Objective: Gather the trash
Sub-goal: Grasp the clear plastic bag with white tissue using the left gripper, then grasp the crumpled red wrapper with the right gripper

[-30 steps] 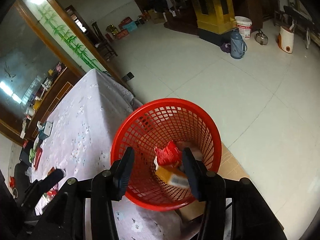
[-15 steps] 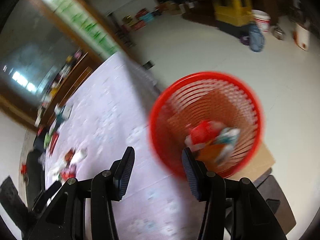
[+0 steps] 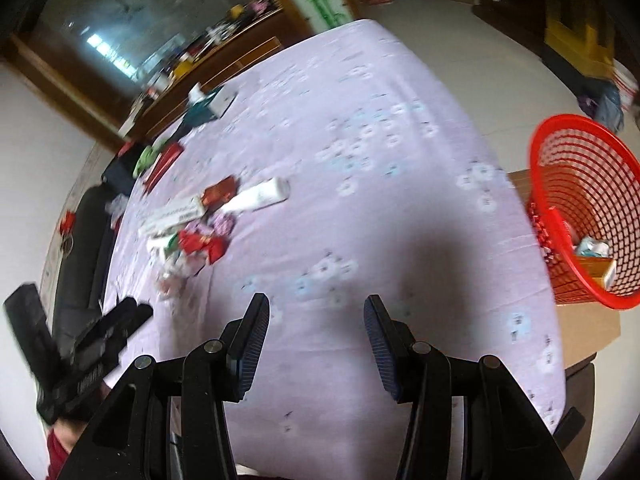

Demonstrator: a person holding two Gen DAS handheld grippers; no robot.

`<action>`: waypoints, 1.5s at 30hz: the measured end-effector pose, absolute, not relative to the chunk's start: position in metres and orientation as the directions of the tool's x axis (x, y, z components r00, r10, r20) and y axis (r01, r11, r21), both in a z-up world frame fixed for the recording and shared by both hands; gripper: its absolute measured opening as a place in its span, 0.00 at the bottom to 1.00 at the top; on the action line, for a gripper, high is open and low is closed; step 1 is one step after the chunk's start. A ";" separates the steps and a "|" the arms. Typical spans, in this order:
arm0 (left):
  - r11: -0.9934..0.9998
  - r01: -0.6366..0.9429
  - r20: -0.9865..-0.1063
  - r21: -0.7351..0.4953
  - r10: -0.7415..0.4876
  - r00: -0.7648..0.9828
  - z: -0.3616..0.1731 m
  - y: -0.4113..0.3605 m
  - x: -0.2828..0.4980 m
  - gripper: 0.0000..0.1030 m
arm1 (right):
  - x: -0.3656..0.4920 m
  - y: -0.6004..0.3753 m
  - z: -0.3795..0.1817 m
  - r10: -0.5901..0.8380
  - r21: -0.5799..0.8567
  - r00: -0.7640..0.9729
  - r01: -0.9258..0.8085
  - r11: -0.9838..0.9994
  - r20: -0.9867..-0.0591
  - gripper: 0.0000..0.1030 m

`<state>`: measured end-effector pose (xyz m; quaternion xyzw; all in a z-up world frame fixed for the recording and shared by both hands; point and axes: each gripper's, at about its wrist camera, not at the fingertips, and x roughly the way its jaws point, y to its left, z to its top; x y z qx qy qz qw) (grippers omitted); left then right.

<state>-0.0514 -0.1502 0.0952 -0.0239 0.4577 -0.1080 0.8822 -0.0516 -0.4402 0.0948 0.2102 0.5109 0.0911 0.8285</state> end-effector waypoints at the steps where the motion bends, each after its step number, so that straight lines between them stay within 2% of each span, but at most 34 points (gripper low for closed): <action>1: 0.981 0.143 -0.805 -0.128 -0.187 0.563 0.092 -0.136 -0.047 0.64 | -0.052 -0.434 0.095 0.364 0.435 0.458 0.055 0.899 -0.811 0.51; 6: 0.985 0.107 -0.818 -0.133 -0.170 0.550 0.077 -0.096 -0.018 0.64 | -0.053 -0.421 0.095 0.360 0.419 0.443 0.037 0.907 -0.821 0.51; 9: 0.975 0.170 -0.832 -0.141 -0.210 0.514 0.065 -0.098 -0.003 0.64 | -0.054 -0.417 0.095 0.359 0.415 0.438 0.037 0.909 -0.824 0.51; 15: 0.964 0.258 -0.866 -0.055 -0.175 0.469 0.039 -0.120 0.014 0.61 | -0.054 -0.408 0.100 0.350 0.399 0.434 0.024 0.916 -0.830 0.51; 17: 0.961 0.271 -0.866 -0.056 -0.182 0.466 0.033 -0.123 0.019 0.54 | -0.051 -0.402 0.101 0.353 0.397 0.431 0.013 0.918 -0.830 0.51; 19: 0.961 0.269 -0.874 -0.068 -0.187 0.449 0.026 -0.124 0.025 0.33 | -0.046 -0.395 0.103 0.356 0.394 0.427 0.001 0.919 -0.831 0.51; 23: 0.965 0.249 -0.868 -0.084 -0.194 0.457 0.022 -0.121 0.025 0.27 | -0.031 -0.372 0.104 0.362 0.374 0.416 -0.056 0.926 -0.834 0.51; 25: 0.967 0.243 -0.865 -0.080 -0.189 0.465 0.023 -0.119 0.019 0.26 | -0.023 -0.358 0.103 0.360 0.356 0.410 -0.091 0.930 -0.838 0.50; 27: 0.966 0.236 -0.859 -0.105 -0.208 0.467 0.026 -0.113 0.007 0.26 | -0.013 -0.338 0.101 0.359 0.330 0.407 -0.143 0.933 -0.840 0.43; 41: 0.973 0.179 -0.840 -0.147 -0.218 0.497 0.054 -0.055 -0.054 0.27 | 0.068 -0.237 0.051 0.232 0.092 0.408 -0.334 0.938 -0.883 0.34; 43: 0.976 0.168 -0.839 -0.141 -0.208 0.503 0.056 -0.047 -0.060 0.27 | 0.074 -0.228 0.046 0.219 0.074 0.410 -0.340 0.937 -0.886 0.26; 45: 0.977 0.159 -0.837 -0.146 -0.207 0.506 0.058 -0.041 -0.063 0.27 | 0.077 -0.223 0.044 0.173 0.030 0.427 -0.321 0.946 -0.888 0.05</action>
